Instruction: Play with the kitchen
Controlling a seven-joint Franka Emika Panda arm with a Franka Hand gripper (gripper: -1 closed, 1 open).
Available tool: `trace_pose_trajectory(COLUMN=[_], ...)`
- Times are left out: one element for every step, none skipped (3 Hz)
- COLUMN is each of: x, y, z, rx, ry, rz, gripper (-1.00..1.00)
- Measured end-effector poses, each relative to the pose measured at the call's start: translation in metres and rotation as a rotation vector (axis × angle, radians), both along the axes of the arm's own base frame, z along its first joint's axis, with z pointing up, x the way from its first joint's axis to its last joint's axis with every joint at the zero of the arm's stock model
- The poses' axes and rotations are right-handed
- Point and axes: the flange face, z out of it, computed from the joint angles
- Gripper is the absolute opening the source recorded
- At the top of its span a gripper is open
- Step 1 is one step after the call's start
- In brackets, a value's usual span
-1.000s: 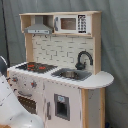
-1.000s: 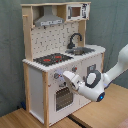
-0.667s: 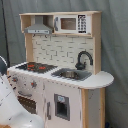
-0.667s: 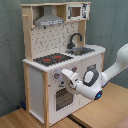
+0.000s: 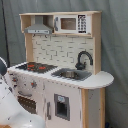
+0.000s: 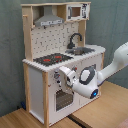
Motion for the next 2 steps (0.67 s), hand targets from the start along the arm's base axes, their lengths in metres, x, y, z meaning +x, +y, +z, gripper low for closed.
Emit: trace_pose_trajectory(x=[0.0088, 0.0088], y=[0.0055, 0.0052], z=[-0.0055, -0.0052], rx=[-0.026, -0.025], ry=[-0.044, -0.046], rz=[-0.006, -0.007], gripper=[1.0, -1.0])
